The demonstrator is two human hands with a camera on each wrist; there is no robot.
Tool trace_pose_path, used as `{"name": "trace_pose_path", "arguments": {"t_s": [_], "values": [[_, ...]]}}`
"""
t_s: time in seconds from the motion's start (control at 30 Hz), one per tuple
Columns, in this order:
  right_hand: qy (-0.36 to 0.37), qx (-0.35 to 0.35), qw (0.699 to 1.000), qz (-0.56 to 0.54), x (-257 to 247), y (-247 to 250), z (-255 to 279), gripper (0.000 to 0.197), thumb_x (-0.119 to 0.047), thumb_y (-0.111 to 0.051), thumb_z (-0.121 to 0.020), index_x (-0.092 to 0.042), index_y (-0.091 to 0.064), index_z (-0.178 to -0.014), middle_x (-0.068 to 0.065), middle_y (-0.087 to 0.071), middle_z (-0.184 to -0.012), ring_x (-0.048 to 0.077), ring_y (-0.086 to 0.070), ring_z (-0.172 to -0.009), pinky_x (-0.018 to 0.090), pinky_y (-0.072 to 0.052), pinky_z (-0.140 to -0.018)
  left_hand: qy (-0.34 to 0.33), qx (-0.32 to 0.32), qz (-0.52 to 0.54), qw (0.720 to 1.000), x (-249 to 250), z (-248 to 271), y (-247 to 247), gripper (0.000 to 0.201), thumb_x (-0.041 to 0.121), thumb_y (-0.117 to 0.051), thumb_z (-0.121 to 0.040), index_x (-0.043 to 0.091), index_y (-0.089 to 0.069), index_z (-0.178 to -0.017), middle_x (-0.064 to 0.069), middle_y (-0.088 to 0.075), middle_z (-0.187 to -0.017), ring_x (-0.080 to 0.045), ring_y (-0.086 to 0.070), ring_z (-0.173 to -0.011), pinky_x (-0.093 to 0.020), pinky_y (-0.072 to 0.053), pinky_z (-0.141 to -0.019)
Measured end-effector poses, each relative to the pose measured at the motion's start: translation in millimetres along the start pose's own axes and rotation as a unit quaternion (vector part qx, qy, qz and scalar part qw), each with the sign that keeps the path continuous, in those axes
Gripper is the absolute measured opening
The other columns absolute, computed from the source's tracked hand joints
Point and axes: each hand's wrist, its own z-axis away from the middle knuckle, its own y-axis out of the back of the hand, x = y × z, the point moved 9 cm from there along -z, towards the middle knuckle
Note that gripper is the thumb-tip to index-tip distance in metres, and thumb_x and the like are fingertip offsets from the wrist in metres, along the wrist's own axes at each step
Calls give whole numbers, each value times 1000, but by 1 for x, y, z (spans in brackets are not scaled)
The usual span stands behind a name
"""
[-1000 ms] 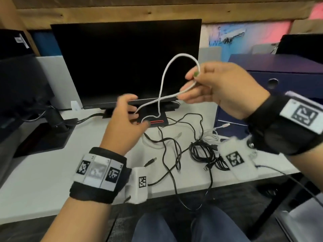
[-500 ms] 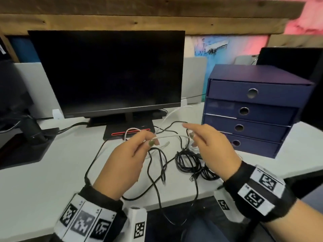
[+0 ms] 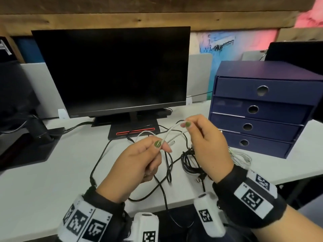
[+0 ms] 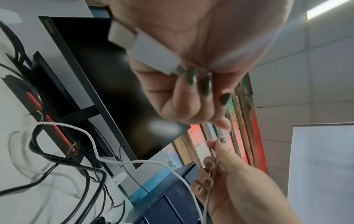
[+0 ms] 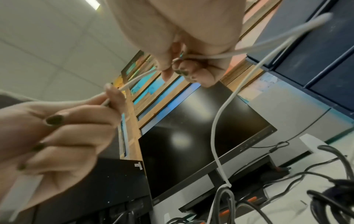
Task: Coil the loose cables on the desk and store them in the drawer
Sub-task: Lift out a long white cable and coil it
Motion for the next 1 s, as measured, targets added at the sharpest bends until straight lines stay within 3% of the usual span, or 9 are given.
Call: {"name": "trace_pose_path", "arguments": {"t_s": [0.13, 0.23, 0.3, 0.4, 0.5, 0.57, 0.63, 0.8, 1.0], "values": [[-17, -16, 1000, 8, 4, -12, -3, 23, -35, -44, -98, -28, -62, -86, -18, -49, -53, 2, -43, -51, 14, -34, -49, -50, -82, 76, 992, 15, 4, -14, 33, 16, -44, -91, 19, -65, -117, -1, -43, -66, -13, -34, -52, -22, -32, -47], [-31, -108, 994, 8, 9, -44, 9, 30, -39, -34, -100, -33, -63, -105, -18, -54, -60, -2, -51, -63, 23, -47, -68, -92, -106, 67, 988, 20, 4, -20, 54, 9, -45, -91, 29, -43, -142, -3, -53, -82, -16, -49, -64, -24, -46, -61], [-29, -183, 983, -10, 9, -65, 22, 28, -34, -31, -101, -44, -56, -111, -18, -56, -65, -2, -55, -67, 31, -51, -74, -110, -66, 51, 990, 22, 4, -16, 55, 12, -48, -94, 35, -38, -143, -4, -57, -84, -17, -54, -68, -24, -49, -65], [-11, -287, 956, 51, 1, -86, 44, 30, -31, -29, -102, -58, -42, -108, -8, -55, -63, 11, -57, -58, 37, -54, -66, -142, 52, 40, 988, 28, 3, 8, 43, 16, -50, -93, 33, -51, -132, -2, -67, -85, -13, -61, -71, -21, -51, -66], [19, -358, 923, 137, -2, -94, 64, 41, -43, -27, -101, -42, -28, -142, -2, -60, -72, 20, -59, -76, 34, -48, -79, -154, 125, 12, 980, 25, 3, 29, 37, 10, -47, -95, 27, -57, -127, 2, -72, -104, -13, -68, -94, -25, -55, -82], [40, -375, 909, 176, -4, -92, 68, 43, -43, -25, -101, -37, -29, -144, 4, -68, -100, 23, -60, -98, 34, -45, -89, -146, 122, 38, 981, 22, 3, 32, 34, 10, -48, -94, 21, -59, -123, 0, -71, -112, -17, -66, -106, -27, -52, -91], [55, -372, 906, 197, -9, -87, 65, 41, -43, -23, -102, -34, -40, -139, 1, -67, -108, 21, -59, -103, 33, -44, -90, -137, 101, 70, 983, 22, 3, 29, 31, 12, -49, -90, 14, -61, -118, -6, -72, -109, -22, -67, -105, -28, -53, -89], [91, -393, 885, 233, -32, -77, 62, 39, -45, -26, -100, -26, -57, -114, -7, -53, -74, 18, -57, -84, 33, -45, -81, -148, 74, 44, 985, 26, 2, 18, 36, 12, -47, -93, 18, -55, -127, -2, -69, -118, -15, -63, -114, -24, -50, -93], [81, -444, 844, 289, -34, -78, 68, 40, -47, -26, -100, -25, -36, -68, -6, -41, -63, 7, -38, -58, 31, -31, -65, -179, 54, 69, 980, 27, 3, 14, 31, 18, -48, -96, 14, -51, -127, 3, -60, -132, -14, -55, -124, -28, -49, -96]]}}
